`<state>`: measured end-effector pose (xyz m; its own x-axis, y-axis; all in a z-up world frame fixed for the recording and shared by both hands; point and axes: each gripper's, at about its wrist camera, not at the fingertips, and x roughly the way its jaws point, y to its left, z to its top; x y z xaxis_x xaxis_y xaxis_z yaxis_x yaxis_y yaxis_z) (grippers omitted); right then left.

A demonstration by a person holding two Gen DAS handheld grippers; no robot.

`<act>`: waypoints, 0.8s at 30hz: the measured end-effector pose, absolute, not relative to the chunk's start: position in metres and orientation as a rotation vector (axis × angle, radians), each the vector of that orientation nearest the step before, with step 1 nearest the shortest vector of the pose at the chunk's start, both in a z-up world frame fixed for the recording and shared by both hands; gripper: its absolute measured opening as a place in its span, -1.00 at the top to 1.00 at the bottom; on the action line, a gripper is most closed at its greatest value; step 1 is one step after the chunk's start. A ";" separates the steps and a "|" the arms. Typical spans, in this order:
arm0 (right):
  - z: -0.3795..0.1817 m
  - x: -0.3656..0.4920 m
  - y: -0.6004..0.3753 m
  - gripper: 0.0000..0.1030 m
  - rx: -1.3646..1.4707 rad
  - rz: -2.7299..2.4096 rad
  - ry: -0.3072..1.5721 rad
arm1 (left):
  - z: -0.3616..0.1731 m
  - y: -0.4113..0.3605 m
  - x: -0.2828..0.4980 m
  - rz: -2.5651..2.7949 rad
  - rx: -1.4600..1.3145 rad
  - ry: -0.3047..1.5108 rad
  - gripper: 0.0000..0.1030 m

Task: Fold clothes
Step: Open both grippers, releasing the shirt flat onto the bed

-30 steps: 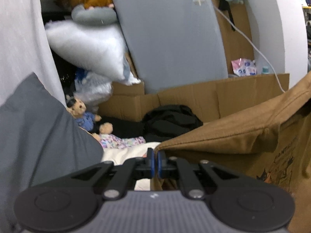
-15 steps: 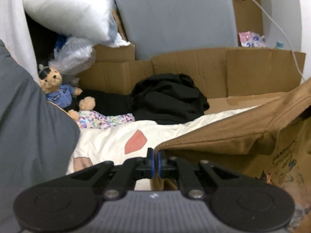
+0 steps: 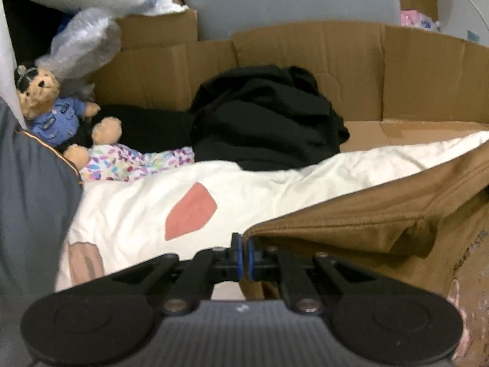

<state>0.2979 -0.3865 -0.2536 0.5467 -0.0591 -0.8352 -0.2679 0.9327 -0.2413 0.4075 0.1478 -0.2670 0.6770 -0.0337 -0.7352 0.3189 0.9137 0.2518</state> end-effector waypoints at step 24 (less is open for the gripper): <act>-0.318 0.326 -0.401 -0.06 -0.264 0.018 1.097 | -0.321 0.163 0.390 -0.087 0.311 0.857 0.23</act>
